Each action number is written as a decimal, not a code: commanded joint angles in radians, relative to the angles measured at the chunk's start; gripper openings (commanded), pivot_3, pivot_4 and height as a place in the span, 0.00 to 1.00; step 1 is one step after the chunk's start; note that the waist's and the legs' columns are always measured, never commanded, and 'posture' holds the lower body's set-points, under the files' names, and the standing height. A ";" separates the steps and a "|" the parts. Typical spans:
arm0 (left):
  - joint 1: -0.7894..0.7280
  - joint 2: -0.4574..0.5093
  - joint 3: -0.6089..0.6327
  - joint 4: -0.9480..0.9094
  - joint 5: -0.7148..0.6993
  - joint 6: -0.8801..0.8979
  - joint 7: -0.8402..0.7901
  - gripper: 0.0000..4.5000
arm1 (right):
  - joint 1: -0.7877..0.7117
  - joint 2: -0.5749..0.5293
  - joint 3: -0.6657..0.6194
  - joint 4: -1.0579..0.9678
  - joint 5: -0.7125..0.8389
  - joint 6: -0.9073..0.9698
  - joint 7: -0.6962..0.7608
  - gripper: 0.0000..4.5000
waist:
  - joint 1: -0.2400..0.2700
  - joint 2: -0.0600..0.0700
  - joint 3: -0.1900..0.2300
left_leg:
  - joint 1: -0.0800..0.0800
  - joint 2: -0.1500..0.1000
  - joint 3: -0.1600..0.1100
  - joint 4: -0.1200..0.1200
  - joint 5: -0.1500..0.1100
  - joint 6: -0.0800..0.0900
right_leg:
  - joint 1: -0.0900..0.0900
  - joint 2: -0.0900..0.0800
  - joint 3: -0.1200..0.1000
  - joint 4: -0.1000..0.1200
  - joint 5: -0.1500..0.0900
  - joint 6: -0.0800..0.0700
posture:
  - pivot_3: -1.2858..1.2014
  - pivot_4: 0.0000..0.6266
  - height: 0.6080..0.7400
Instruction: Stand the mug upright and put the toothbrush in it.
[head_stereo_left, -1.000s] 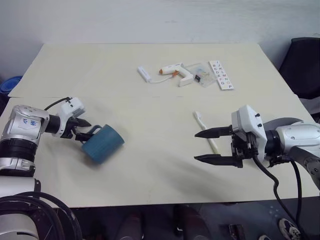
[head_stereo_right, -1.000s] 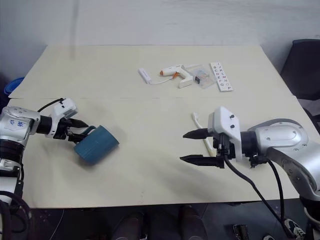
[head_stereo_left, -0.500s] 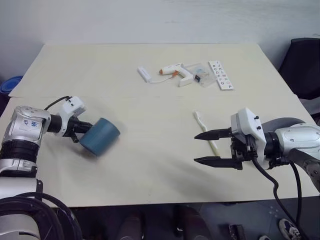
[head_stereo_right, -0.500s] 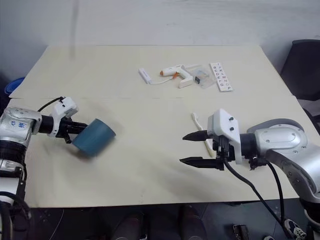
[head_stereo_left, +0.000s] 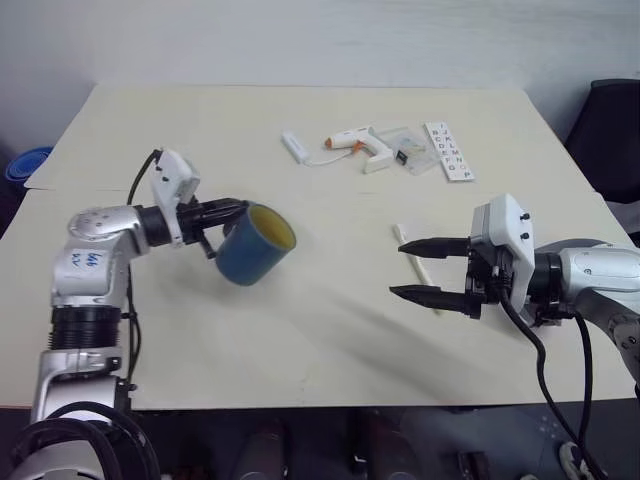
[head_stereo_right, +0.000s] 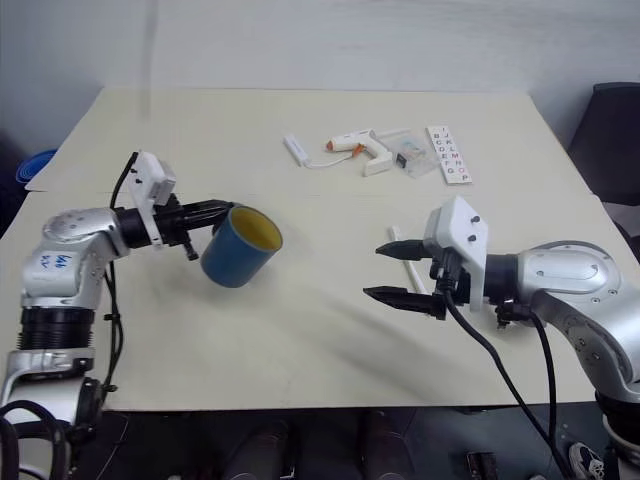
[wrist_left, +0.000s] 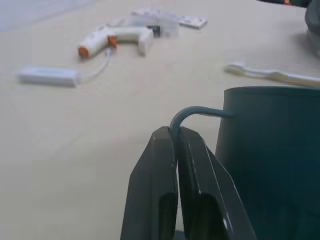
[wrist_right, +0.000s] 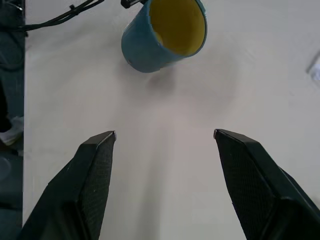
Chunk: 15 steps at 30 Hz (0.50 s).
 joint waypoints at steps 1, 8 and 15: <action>-0.014 -0.163 0.083 -0.031 0.019 -0.127 0.314 0.00 | 0.013 0.012 -0.041 0.004 -0.016 -0.025 -0.028 0.73 | 0.003 0.000 0.000 | 0.000 0.000 0.000 0.000 0.000 0.000 | 0.000 0.000 0.000 0.000 0.000 0.001 | 0.52 0.24 1.00; -0.025 -0.343 0.056 0.053 0.108 -0.288 0.586 0.00 | 0.007 0.035 -0.034 0.014 -0.032 -0.025 -0.068 0.73 | 0.016 0.000 0.000 | 0.000 -0.001 0.003 0.001 0.002 -0.003 | 0.000 0.007 -0.005 -0.001 0.002 0.003 | 0.52 0.24 1.00; 0.079 -0.378 -0.012 -0.001 0.086 -0.266 0.549 0.00 | 0.020 0.043 -0.035 0.006 -0.034 -0.025 -0.087 0.73 | 0.021 0.000 0.000 | 0.000 -0.001 0.004 0.001 0.002 -0.003 | 0.000 0.008 -0.004 -0.002 0.002 0.004 | 0.52 0.24 1.00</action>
